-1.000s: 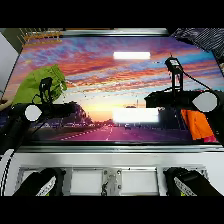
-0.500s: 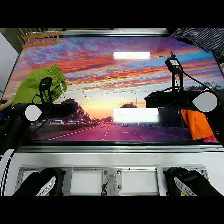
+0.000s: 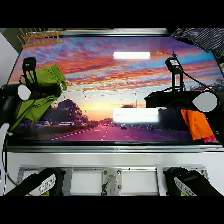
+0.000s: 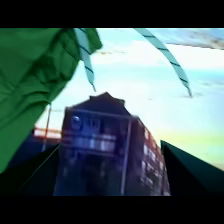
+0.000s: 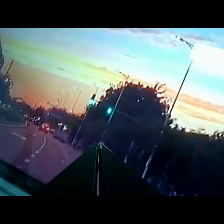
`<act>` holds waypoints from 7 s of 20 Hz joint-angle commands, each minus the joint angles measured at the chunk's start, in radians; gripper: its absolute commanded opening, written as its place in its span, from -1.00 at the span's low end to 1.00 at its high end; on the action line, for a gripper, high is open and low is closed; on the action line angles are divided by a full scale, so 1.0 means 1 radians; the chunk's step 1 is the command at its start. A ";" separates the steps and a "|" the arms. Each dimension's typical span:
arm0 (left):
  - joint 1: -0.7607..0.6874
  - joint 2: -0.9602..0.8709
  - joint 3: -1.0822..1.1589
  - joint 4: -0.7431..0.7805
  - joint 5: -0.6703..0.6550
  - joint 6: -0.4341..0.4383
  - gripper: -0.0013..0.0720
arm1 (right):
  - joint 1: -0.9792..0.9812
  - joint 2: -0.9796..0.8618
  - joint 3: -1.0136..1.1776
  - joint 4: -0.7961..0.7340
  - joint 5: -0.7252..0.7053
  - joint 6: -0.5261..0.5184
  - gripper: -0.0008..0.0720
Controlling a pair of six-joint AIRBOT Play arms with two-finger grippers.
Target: Fold the clothes and pants, and hang the long-sleeved shirts on hangers.
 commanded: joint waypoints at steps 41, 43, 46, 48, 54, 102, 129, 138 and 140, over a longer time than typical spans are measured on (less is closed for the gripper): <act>-0.958 -0.200 0.240 0.064 -0.067 0.005 0.04 | -0.167 0.063 0.002 -0.227 -0.156 0.061 -0.90; -0.877 -0.204 0.289 0.082 -0.208 -0.111 0.76 | -0.203 0.078 0.002 -0.227 -0.155 0.061 -0.90; -0.648 -0.091 0.183 0.064 -0.238 -0.234 0.76 | -0.209 0.085 0.002 -0.226 -0.138 0.061 -0.90; -0.479 0.018 0.031 0.016 -0.206 -0.271 0.76 | -0.209 0.082 0.002 -0.226 -0.105 0.061 -0.90; -0.017 0.167 -0.432 -0.282 -0.073 -0.202 0.76 | -0.209 0.080 0.001 -0.202 -0.069 0.061 -0.90; -0.047 0.697 0.359 -0.738 -0.124 0.124 -0.95 | -0.019 0.232 0.505 0.052 0.282 -0.154 -0.90; 0.005 -0.212 0.331 -0.690 -0.117 0.092 0.84 | -0.140 -0.321 0.488 -0.330 0.006 0.226 0.53; -0.182 -0.141 -0.380 -0.811 -0.024 0.100 0.84 | -0.143 -0.055 0.119 -0.277 0.064 0.226 0.22; -0.229 -0.164 -0.422 -0.899 0.062 0.100 0.84 | -0.143 -0.032 0.082 -0.264 0.064 0.226 0.22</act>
